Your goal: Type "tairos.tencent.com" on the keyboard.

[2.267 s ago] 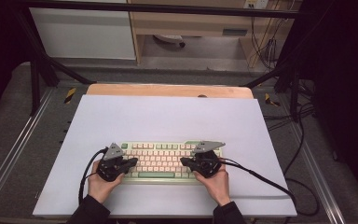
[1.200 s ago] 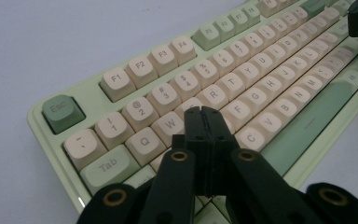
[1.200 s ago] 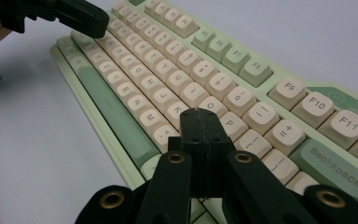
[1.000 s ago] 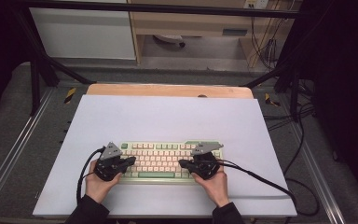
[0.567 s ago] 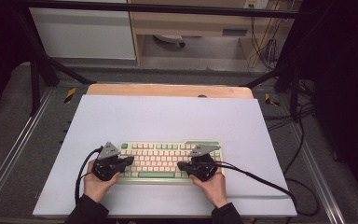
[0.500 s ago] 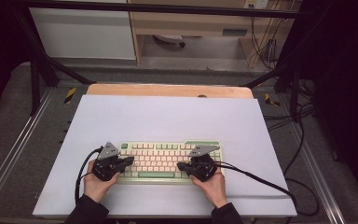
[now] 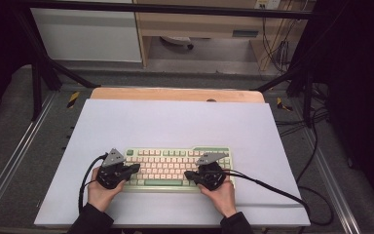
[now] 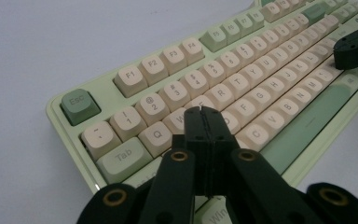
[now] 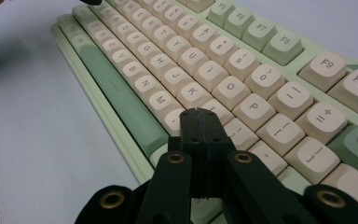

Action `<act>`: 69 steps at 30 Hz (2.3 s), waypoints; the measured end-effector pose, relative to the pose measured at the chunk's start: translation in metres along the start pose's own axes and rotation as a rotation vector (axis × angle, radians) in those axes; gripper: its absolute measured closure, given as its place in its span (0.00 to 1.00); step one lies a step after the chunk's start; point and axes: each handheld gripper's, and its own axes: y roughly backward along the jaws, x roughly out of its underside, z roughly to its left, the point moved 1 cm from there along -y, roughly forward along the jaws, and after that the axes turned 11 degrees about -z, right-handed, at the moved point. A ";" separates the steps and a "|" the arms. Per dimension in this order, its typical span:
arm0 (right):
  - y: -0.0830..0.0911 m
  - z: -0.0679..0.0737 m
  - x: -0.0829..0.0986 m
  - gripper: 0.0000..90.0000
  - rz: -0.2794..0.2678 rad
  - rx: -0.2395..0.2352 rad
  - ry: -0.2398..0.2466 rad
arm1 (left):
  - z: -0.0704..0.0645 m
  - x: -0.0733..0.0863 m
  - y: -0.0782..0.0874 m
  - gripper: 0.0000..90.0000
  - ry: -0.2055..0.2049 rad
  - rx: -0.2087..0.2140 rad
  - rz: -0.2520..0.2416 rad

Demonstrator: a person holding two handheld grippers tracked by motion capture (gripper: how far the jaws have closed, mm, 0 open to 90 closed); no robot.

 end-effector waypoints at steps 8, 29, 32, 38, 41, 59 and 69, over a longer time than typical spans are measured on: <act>-0.002 0.000 0.002 1.00 0.010 0.001 0.004 | 0.000 0.000 0.000 1.00 -0.001 0.001 0.000; 0.009 -0.002 -0.006 1.00 -0.015 0.024 0.023 | -0.002 -0.001 0.000 1.00 -0.005 0.005 -0.003; 0.010 -0.002 -0.007 1.00 -0.015 0.027 0.024 | -0.003 -0.002 -0.001 1.00 -0.010 0.007 -0.003; 0.012 -0.003 -0.008 1.00 -0.019 0.031 0.023 | -0.008 -0.004 -0.003 1.00 -0.017 0.010 -0.005; 0.013 -0.004 -0.008 1.00 -0.026 0.034 0.024 | -0.011 -0.007 -0.005 1.00 -0.023 0.007 -0.007; 0.013 -0.004 -0.008 1.00 -0.026 0.032 0.022 | -0.030 -0.019 -0.028 1.00 -0.050 0.024 0.011; 0.014 -0.004 -0.009 1.00 -0.027 0.033 0.016 | -0.038 -0.024 -0.048 1.00 -0.058 0.029 0.032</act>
